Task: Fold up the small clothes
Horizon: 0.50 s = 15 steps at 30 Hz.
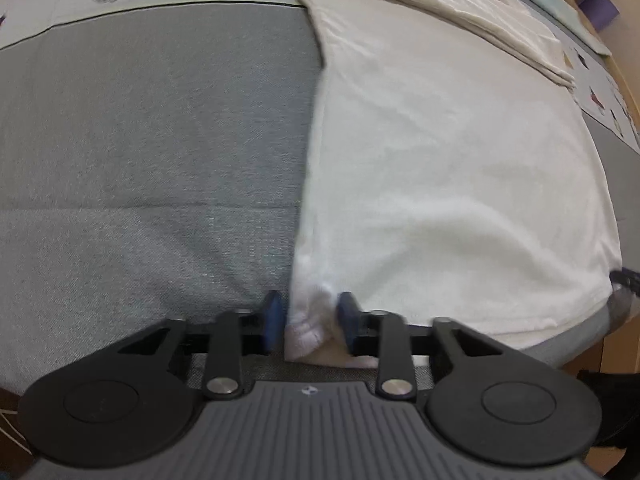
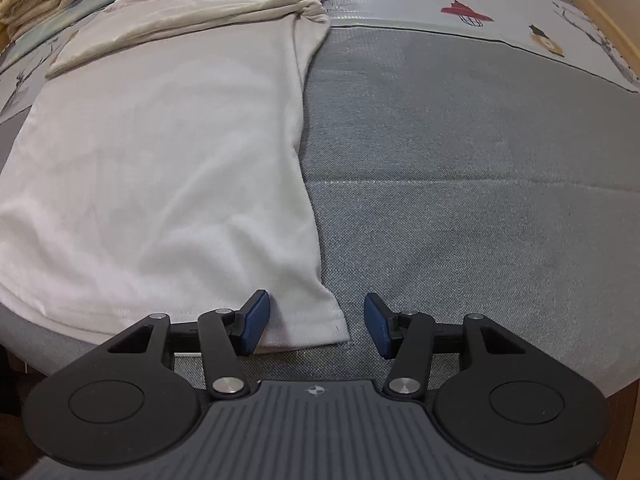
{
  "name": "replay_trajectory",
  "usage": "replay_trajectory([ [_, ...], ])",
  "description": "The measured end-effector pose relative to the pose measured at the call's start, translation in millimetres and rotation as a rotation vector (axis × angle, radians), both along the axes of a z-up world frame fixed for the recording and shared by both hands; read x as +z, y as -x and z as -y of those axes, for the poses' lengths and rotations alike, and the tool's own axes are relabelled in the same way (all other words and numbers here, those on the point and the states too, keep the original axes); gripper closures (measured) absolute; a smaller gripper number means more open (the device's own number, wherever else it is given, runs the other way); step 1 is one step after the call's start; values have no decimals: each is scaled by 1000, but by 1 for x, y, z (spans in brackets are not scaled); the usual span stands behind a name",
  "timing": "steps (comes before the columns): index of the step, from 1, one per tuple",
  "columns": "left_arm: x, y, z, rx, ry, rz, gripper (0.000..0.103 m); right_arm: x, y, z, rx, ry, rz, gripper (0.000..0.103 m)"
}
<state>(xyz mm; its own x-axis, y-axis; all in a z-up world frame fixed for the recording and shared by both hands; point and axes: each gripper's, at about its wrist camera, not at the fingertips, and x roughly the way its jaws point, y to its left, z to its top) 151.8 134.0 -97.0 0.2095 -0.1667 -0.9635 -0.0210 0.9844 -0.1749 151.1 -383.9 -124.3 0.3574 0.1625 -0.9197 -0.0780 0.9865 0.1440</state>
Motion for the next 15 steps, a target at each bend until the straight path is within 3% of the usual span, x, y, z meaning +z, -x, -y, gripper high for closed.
replay_trajectory([
  [1,0,1,2,-6,5,3,91,1,0,0,1,-3,1,68],
  [4,2,5,9,-39,-21,24,93,3,-1,-2,22,12,17,87],
  [6,4,5,14,-42,-34,30,94,4,0,-1,21,24,22,93],
  [15,42,16,18,-41,-1,134,96,37,3,16,-43,-90,91,99],
])
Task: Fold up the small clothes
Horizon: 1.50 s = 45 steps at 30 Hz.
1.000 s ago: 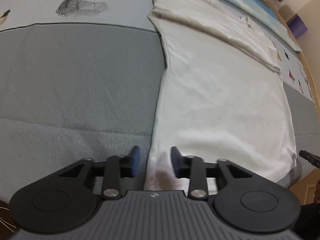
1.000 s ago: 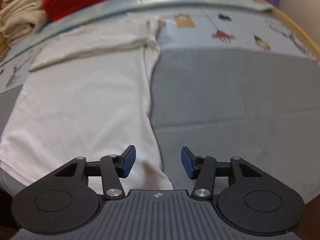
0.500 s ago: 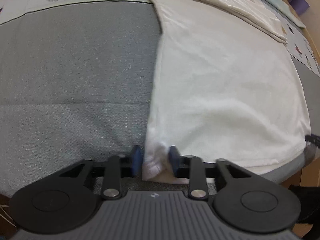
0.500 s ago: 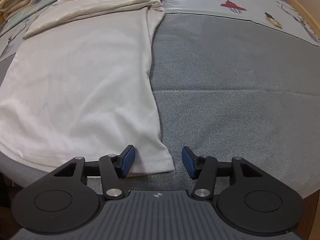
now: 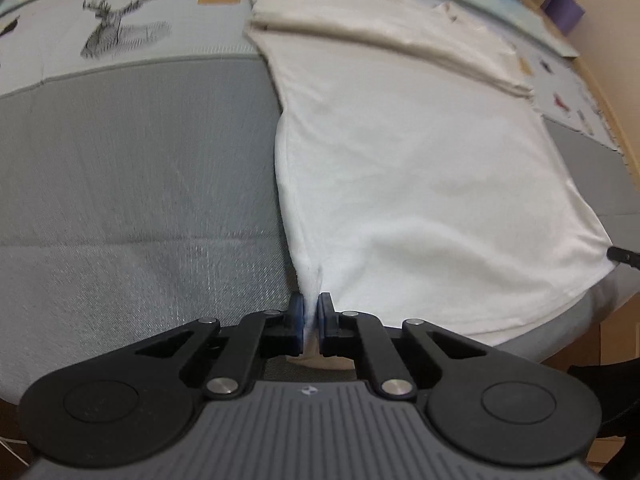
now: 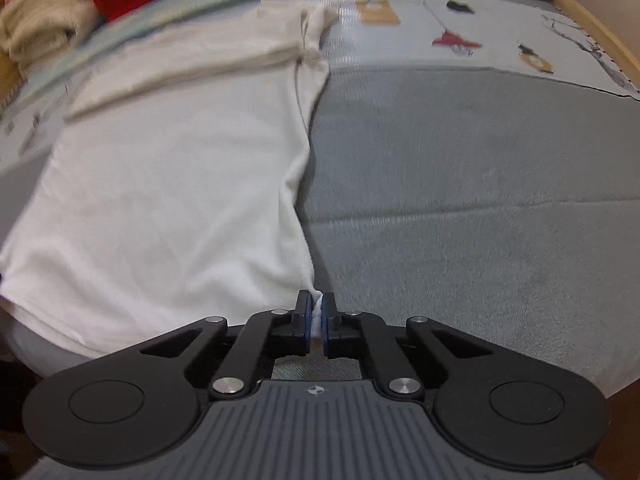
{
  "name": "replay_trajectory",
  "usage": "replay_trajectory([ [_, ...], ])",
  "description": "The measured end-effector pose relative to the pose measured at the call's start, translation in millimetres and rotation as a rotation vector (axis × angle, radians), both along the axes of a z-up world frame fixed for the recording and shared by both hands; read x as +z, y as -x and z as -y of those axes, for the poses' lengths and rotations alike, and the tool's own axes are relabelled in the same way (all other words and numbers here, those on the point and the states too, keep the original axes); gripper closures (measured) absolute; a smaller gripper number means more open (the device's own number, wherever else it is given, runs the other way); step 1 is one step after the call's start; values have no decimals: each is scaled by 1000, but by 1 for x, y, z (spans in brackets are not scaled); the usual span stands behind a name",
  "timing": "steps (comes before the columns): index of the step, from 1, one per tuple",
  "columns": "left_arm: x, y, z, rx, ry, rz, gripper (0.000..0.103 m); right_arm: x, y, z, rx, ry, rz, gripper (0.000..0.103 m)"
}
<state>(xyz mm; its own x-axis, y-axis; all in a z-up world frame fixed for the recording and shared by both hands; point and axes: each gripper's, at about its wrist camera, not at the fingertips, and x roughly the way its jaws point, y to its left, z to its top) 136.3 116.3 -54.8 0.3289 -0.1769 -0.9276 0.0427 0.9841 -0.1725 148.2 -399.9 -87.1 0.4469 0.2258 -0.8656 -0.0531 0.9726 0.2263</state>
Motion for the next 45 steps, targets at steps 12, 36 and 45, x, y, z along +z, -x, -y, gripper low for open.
replay_trajectory([
  [12,112,68,-13,-34,158,256,97,115,65,24,-92,-200,302,100],
  [36,43,-205,-40,60,13,95,97,64,-164,26,-201,-167,138,101],
  [45,6,-262,-51,176,84,48,97,26,-228,33,-265,-182,108,101],
])
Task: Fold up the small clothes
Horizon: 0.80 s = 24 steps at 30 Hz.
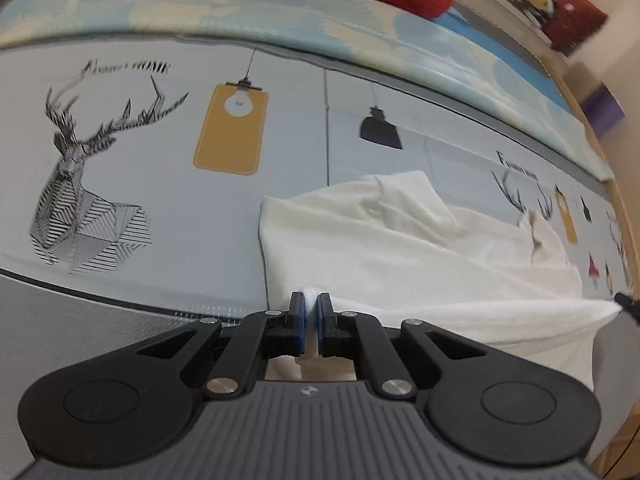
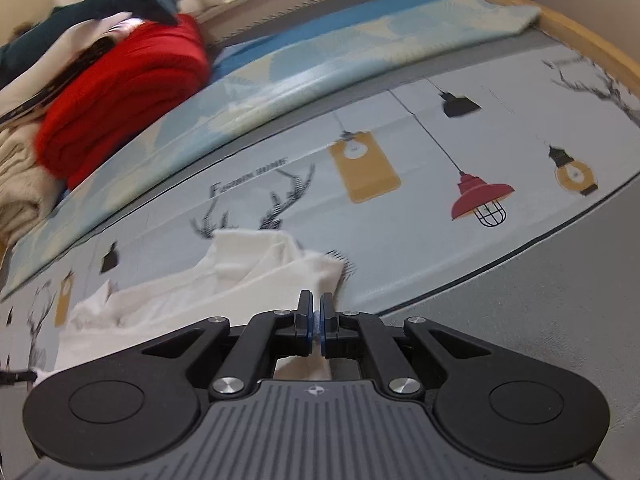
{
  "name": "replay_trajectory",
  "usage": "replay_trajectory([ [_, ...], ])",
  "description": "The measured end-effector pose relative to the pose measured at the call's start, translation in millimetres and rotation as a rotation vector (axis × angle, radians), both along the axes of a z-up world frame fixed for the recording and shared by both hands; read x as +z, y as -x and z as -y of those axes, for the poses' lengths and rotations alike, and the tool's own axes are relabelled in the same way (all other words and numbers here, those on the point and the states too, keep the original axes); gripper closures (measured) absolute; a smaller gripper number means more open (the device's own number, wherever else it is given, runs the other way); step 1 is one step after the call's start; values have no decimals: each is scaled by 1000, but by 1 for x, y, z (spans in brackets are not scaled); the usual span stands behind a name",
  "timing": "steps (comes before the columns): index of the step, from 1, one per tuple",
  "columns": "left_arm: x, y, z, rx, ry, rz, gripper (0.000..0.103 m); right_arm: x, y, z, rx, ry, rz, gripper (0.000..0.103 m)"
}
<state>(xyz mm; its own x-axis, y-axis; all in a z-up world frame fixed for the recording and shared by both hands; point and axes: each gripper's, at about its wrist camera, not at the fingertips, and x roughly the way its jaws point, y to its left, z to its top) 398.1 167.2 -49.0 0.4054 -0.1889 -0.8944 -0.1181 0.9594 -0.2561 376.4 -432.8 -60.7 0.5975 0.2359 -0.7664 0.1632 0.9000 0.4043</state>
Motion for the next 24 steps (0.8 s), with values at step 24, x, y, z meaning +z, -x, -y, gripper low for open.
replay_trajectory([
  [24,-10,7,-21,-131,-16,53,67,-28,-15,-8,203,60,70,77],
])
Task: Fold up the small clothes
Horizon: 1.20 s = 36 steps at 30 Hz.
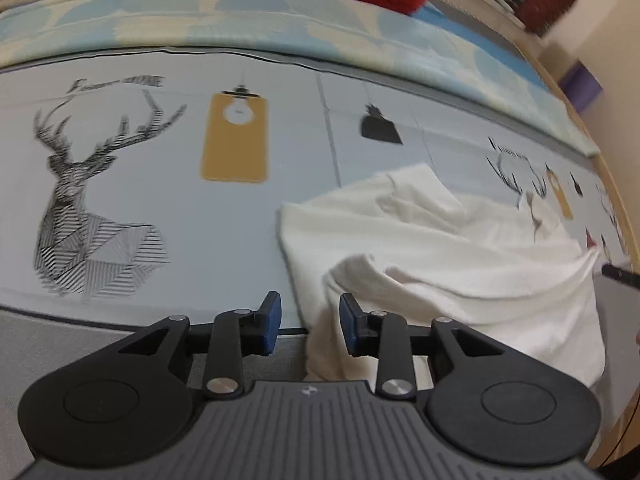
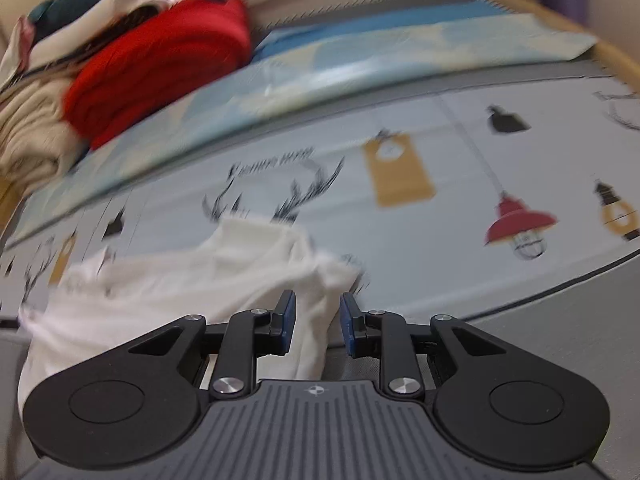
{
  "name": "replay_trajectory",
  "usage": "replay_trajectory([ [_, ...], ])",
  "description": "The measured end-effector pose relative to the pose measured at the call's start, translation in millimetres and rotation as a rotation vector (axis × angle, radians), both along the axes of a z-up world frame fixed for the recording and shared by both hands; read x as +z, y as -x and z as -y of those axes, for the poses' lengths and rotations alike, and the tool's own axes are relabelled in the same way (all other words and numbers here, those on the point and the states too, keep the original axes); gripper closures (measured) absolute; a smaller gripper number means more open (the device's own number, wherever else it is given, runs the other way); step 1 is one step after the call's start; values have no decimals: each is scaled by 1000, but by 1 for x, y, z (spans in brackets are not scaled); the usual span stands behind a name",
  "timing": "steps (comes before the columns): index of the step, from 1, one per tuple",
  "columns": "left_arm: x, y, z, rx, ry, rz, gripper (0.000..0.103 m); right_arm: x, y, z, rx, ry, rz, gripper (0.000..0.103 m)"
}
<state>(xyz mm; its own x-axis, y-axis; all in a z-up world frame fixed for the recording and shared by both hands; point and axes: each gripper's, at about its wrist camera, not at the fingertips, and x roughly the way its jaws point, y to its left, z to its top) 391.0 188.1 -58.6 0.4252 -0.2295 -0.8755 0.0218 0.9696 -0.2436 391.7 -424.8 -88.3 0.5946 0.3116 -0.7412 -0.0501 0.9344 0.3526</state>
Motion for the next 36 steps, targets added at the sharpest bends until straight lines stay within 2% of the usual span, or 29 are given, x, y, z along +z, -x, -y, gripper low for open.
replay_trajectory([
  [3,-5,-5,11,-23,-3,15,63,-5,0,-7,28,10,-9,77],
  [5,-8,-9,17,-27,-15,18,54,-8,-2,-12,29,16,-12,76],
  [7,-12,-13,23,-27,-18,24,53,-13,-7,-17,31,29,-28,70],
  [12,-21,-22,32,-33,-28,67,54,-27,-21,-25,-10,63,-37,67],
  [13,-21,-23,33,-35,-30,81,55,-28,-23,-26,-21,64,-32,67],
  [15,-20,-25,34,-46,-38,118,70,-29,-27,-27,-18,46,-29,67],
  [16,-19,-26,34,-53,-45,137,80,-28,-29,-29,-12,49,-24,67],
  [17,-16,-27,33,-56,-49,154,84,-27,-30,-30,-5,57,-20,67],
  [18,-13,-28,31,-53,-40,173,86,-26,-32,-31,-4,70,-16,73],
  [19,-9,-29,29,-44,-21,198,88,-24,-34,-30,-18,81,-6,94],
  [20,-4,-30,28,-33,-9,224,88,-21,-35,-28,-48,84,8,95],
  [23,9,-34,27,4,11,307,89,-7,-39,-14,-142,-41,62,96],
  [26,17,-39,27,56,0,361,89,7,-41,-19,-174,-10,144,96],
  [30,20,-45,28,142,-24,393,89,15,-47,-16,-253,-26,216,96],
  [32,18,-53,33,153,-39,362,81,14,-53,-18,-288,-15,225,95],
  [33,17,-55,32,160,-41,337,80,12,-58,-20,-292,2,210,93],
  [35,22,-53,27,196,-34,339,80,6,-66,-29,-305,97,175,83],
  [36,26,-51,22,213,-19,344,80,5,-67,-33,-323,151,164,72],
])
